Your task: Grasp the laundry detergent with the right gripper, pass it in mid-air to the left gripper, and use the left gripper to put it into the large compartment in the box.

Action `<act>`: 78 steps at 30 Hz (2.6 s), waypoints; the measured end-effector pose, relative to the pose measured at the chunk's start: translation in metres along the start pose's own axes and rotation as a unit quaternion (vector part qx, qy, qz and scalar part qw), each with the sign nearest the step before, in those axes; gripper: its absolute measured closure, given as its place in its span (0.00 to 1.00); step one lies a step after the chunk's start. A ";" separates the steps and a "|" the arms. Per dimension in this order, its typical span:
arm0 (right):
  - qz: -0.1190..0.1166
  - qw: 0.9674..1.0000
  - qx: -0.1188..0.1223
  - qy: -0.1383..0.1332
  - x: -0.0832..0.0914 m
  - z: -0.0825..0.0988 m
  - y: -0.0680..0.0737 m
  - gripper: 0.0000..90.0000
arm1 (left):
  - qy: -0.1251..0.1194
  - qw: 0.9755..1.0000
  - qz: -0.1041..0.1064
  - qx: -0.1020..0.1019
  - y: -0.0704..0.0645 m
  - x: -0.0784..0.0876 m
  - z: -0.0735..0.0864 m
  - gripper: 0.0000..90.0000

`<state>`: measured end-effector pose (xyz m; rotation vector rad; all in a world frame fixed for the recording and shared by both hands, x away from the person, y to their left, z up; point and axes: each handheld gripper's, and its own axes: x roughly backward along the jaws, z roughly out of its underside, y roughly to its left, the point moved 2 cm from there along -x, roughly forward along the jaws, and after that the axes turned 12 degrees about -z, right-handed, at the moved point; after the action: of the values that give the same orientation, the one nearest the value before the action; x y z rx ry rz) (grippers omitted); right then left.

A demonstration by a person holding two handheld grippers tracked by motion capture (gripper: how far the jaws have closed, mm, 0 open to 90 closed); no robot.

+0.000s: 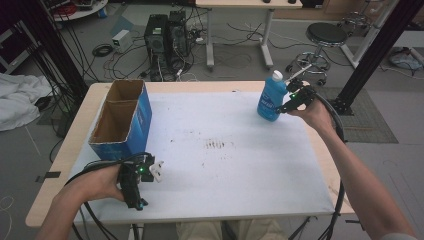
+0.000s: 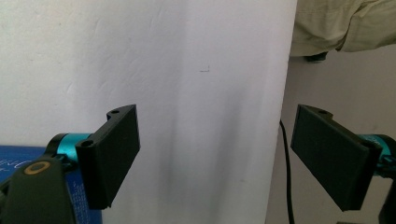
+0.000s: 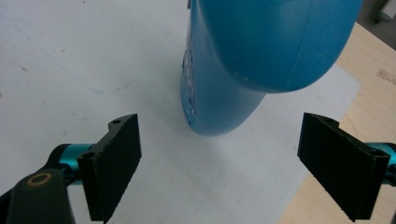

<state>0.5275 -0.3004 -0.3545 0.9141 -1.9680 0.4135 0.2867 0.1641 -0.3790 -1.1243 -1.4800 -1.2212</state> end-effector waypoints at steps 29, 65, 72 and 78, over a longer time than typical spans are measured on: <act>-0.028 0.995 -0.018 -0.095 -0.024 -0.003 -0.018 0.14 | -0.004 1.000 0.005 0.008 -0.002 -0.007 0.003 0.17; -0.023 0.994 -0.016 -0.107 -0.039 -0.006 -0.020 0.17 | -0.002 1.000 0.004 0.014 -0.002 -0.012 0.008 0.17; -0.028 0.993 -0.011 -0.113 -0.038 -0.006 -0.018 0.22 | -0.002 1.000 0.005 0.018 -0.003 -0.013 0.009 0.17; -0.031 0.993 -0.011 -0.112 -0.038 -0.006 -0.018 0.27 | -0.005 1.000 0.005 0.015 -0.002 -0.013 0.008 0.17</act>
<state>0.5567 -0.2921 -0.3845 1.0430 -2.1361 0.2620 0.2866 0.1707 -0.3934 -1.1174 -1.4936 -1.1855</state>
